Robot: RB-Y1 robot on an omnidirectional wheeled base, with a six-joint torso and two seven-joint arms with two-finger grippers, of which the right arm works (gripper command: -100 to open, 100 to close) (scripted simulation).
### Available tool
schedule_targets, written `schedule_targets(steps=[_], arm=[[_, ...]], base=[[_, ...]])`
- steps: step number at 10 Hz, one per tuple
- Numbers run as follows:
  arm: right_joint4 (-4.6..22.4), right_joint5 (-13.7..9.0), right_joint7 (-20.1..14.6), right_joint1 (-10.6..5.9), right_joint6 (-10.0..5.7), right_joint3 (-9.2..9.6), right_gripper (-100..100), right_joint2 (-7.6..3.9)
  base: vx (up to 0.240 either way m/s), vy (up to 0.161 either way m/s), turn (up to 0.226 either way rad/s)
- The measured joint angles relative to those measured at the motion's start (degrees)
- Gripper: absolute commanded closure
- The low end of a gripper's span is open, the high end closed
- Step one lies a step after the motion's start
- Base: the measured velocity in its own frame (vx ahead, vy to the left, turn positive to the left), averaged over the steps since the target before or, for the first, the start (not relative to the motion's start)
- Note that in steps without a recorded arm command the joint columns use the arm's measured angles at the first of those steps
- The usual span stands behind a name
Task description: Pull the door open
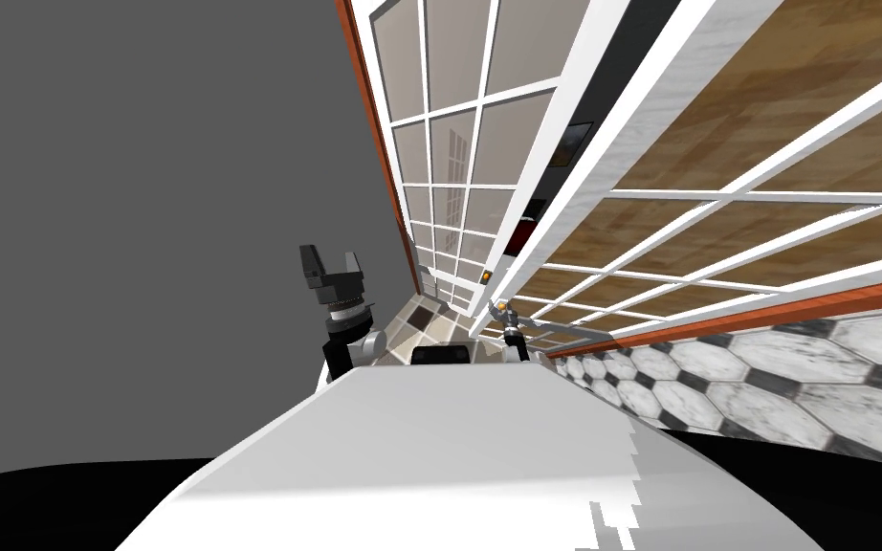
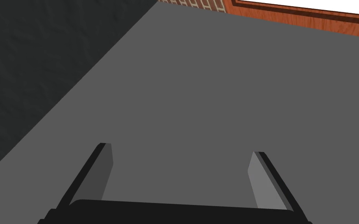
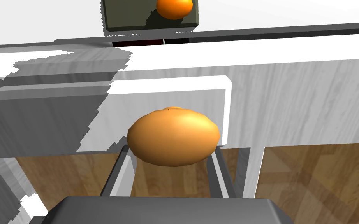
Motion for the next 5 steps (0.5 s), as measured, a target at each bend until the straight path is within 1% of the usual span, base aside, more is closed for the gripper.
schedule_targets(steps=[3, 4, 5], arm=[[-0.28, -1.05, -4.05, 0.17, 0.27, 0.40, 100, 0.03], [-0.20, -1.51, -5.52, 0.14, 0.31, 0.57, 100, -0.02], [-0.40, -2.17, -7.20, 0.31, 0.41, 0.79, 100, -0.11]], base=[[-0.027, -0.013, 0.045], [-0.045, -0.017, 0.082], [-0.034, -0.017, 0.032]])
